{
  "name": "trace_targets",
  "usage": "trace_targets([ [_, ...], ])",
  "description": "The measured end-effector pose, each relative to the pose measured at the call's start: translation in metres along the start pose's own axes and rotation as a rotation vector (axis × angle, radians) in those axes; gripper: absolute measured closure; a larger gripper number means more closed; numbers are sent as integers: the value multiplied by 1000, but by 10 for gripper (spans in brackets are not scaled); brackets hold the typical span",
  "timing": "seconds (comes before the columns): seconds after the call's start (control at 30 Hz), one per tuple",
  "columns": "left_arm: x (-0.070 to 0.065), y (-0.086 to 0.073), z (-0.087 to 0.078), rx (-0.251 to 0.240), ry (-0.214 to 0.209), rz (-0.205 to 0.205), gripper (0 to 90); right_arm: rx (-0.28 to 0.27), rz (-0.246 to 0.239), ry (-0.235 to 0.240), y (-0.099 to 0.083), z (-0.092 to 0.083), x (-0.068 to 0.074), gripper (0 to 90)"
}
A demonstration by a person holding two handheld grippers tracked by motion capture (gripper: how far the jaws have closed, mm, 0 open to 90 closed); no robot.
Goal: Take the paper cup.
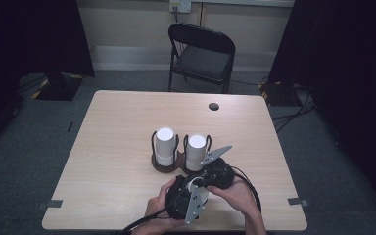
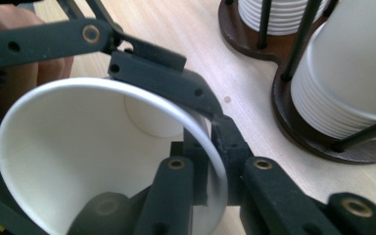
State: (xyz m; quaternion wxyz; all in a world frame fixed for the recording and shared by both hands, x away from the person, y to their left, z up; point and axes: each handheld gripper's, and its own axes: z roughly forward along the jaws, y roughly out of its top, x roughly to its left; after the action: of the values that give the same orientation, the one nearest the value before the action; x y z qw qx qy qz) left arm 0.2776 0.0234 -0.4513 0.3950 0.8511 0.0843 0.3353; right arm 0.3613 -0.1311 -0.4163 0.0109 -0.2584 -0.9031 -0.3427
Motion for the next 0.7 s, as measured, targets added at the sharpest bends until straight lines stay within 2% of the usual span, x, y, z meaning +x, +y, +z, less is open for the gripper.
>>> trace_targets([
  [0.03,0,-1,0,-2,-18,0,229,-1,1,0,0,0,0,845],
  [0.17,0,-1,1,0,-18,-3,230,-2,7,-7,0,1,2,822],
  [0.2,0,-2,1,-6,-17,-20,231,-9,12,-11,-1,1,2,815],
  [0.43,6,-4,-2,-23,-7,-67,234,-37,34,-28,-3,-3,1,757],
  [0.5,8,-5,-2,-27,-26,-87,234,-52,26,-39,-4,-4,2,705],
  [0.57,8,-5,-2,-22,-24,-92,234,-69,5,-42,-4,-5,4,703],
  [0.67,8,-6,0,-38,-17,-116,235,-98,2,-63,-5,-6,5,686],
  [0.7,9,-6,-1,-28,-24,-114,235,-106,5,-62,-5,-6,5,685],
])
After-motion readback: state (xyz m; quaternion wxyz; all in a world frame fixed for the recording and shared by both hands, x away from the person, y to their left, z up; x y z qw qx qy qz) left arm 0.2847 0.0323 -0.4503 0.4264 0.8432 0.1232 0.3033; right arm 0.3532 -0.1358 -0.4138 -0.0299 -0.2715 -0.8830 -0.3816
